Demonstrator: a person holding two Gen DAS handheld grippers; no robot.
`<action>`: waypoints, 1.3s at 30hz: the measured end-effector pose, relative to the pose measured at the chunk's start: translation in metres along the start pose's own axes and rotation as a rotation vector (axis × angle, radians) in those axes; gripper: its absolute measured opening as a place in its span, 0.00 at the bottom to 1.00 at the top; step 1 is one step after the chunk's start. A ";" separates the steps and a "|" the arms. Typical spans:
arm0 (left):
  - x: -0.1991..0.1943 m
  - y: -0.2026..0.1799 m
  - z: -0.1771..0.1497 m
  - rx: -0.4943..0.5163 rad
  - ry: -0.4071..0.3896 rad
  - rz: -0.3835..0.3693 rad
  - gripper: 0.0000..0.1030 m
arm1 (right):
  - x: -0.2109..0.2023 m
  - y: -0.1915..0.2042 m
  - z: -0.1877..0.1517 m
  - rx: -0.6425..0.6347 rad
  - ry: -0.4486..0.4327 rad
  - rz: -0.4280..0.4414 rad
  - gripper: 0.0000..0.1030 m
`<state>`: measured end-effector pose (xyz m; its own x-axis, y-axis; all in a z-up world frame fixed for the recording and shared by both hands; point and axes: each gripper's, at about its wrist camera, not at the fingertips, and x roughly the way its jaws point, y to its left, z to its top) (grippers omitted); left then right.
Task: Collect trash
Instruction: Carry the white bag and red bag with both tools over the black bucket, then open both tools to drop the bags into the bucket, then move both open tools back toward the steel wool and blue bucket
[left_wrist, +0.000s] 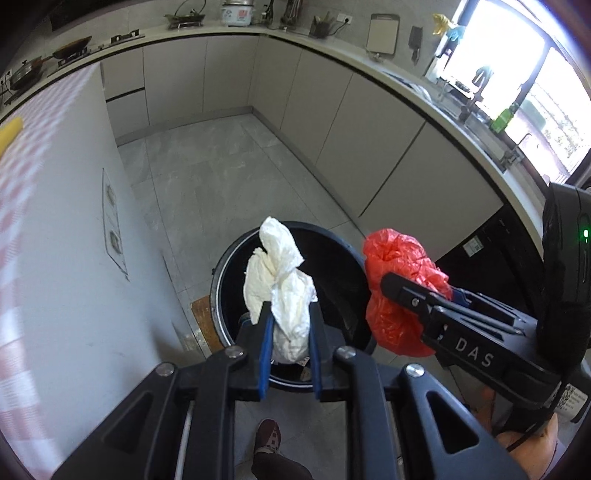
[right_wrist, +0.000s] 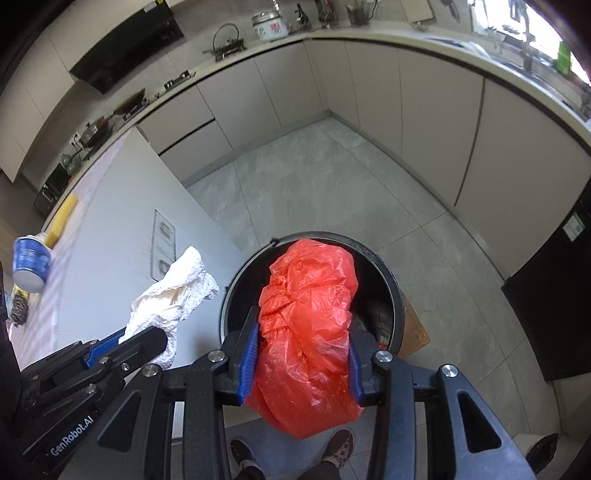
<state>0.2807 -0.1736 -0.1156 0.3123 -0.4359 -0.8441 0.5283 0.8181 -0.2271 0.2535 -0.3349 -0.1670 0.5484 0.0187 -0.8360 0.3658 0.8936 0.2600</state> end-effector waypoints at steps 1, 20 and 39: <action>0.004 0.000 -0.001 -0.004 0.003 0.006 0.19 | 0.008 -0.003 0.002 -0.005 0.008 0.005 0.41; 0.006 -0.008 0.019 -0.045 -0.049 0.089 0.55 | 0.026 -0.016 0.028 -0.020 0.002 -0.015 0.66; -0.109 0.010 0.014 -0.019 -0.169 0.100 0.55 | -0.054 0.044 0.019 -0.021 -0.056 0.051 0.67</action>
<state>0.2629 -0.1227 -0.0195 0.4916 -0.4080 -0.7694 0.4738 0.8666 -0.1567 0.2543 -0.3047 -0.1006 0.6076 0.0401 -0.7932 0.3205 0.9014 0.2911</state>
